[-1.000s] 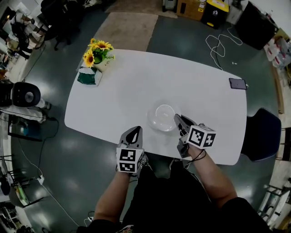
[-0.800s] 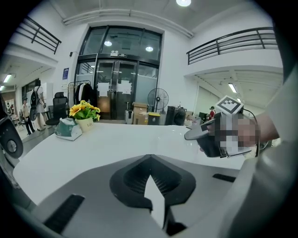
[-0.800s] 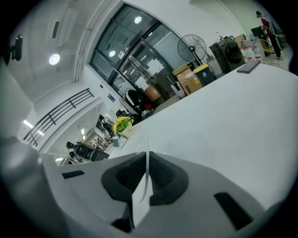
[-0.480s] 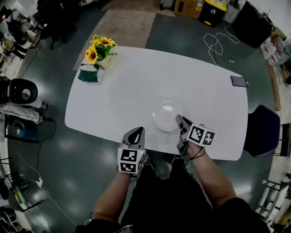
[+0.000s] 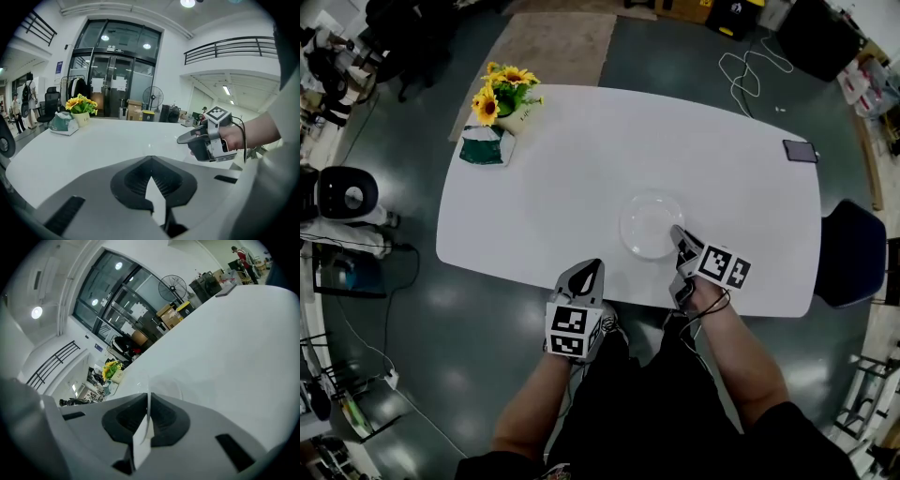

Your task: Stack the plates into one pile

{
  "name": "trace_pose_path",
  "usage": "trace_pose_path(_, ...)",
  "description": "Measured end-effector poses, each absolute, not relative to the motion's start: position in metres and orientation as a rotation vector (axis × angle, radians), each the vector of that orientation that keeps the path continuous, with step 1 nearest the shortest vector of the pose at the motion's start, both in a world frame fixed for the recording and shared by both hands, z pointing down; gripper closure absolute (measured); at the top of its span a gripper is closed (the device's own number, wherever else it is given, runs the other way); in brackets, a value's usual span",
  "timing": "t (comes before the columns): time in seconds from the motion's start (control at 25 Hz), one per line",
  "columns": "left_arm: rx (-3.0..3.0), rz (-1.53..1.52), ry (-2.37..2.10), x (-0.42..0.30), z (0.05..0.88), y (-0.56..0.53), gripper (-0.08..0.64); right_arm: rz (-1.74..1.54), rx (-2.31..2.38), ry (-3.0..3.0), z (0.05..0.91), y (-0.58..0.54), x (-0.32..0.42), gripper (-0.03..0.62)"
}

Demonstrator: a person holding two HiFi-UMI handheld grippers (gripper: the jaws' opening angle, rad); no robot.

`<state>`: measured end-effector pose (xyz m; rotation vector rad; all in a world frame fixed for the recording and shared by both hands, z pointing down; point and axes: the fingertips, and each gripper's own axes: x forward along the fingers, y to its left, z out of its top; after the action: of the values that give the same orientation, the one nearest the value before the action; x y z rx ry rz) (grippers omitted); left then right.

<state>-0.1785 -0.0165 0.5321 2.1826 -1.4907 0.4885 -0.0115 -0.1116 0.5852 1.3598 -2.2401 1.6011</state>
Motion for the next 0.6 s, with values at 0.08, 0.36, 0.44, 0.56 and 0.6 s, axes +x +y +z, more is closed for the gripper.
trace_pose_path(0.08, 2.187, 0.494, -1.482, -0.18, 0.533, -0.016, 0.541, 1.61, 1.379, -2.233, 0.589, -0.114, -0.011, 0.563)
trace_pose_path(0.36, 2.186, 0.509, -1.448, -0.184, 0.538, -0.014, 0.541, 1.431, 1.405, -2.196, 0.6, -0.121, -0.006, 0.529)
trace_pose_path(0.44, 2.188, 0.513, -1.437, -0.184, 0.54, -0.015, 0.541, 1.292, 1.406, -2.19, 0.601, -0.124, -0.005, 0.507)
trace_pose_path(0.56, 2.191, 0.519, -1.421, -0.184, 0.543, -0.016, 0.541, 1.127, 1.408, -2.173, 0.605, -0.127, -0.005, 0.486)
trace_pose_path(0.6, 2.19, 0.521, -1.419, -0.184, 0.543, -0.017, 0.541, 1.08, 1.407, -2.163, 0.607, -0.128, -0.005, 0.481)
